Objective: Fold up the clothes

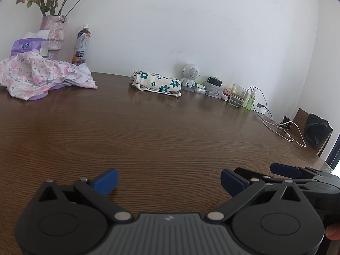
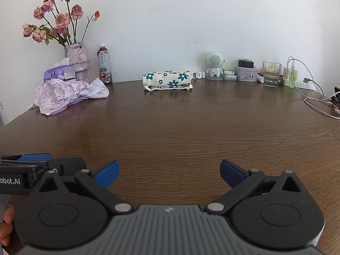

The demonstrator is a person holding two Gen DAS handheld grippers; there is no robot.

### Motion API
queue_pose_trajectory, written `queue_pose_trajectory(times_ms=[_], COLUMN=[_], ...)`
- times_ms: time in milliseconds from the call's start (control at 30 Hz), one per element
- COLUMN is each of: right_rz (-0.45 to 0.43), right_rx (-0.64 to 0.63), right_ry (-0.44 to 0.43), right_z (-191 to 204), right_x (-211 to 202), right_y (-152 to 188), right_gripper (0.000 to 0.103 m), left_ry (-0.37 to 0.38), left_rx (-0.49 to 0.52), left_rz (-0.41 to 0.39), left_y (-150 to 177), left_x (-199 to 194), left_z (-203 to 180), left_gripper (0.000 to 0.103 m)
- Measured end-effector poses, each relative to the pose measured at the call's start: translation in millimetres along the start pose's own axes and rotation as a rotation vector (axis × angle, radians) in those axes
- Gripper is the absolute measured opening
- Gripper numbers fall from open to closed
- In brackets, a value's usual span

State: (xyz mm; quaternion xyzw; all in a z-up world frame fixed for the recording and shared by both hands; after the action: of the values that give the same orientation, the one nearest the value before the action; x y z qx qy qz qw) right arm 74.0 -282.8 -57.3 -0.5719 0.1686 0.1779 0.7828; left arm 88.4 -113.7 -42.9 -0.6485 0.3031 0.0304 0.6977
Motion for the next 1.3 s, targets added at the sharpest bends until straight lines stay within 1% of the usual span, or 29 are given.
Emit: queue_pose_trajectory(times_ms=[1067,1300], right_rz=[0.000,-0.001], right_rx=[-0.005,-0.006], right_ry=[0.001,0.003], right_z=[-0.6,0.0], right_x=[-0.3,-0.4], right_y=[0.0,0.3], right_gripper=[0.103,0.103], left_ry=[0.001,0.016], left_rx=[-0.002,-0.002], left_rz=[0.000,-0.001], left_y=[0.0,-0.7], left_x=[-0.4,1.0], left_z=[0.6,0.0], left_gripper=[0.103,0.103])
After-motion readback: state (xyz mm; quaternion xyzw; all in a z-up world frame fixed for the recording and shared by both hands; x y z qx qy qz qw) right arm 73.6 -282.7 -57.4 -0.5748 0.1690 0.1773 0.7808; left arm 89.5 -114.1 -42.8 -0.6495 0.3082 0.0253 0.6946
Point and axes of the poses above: each gripper's, at about its wrist camera, not at the fingertips, and x roughly the way its jaws point, z to its left, y to its underside, the point moved 9 cm from there along x, roughly the way its jaws point, and after that the axes turned 15 degrees about x, right-handed, at the moved point
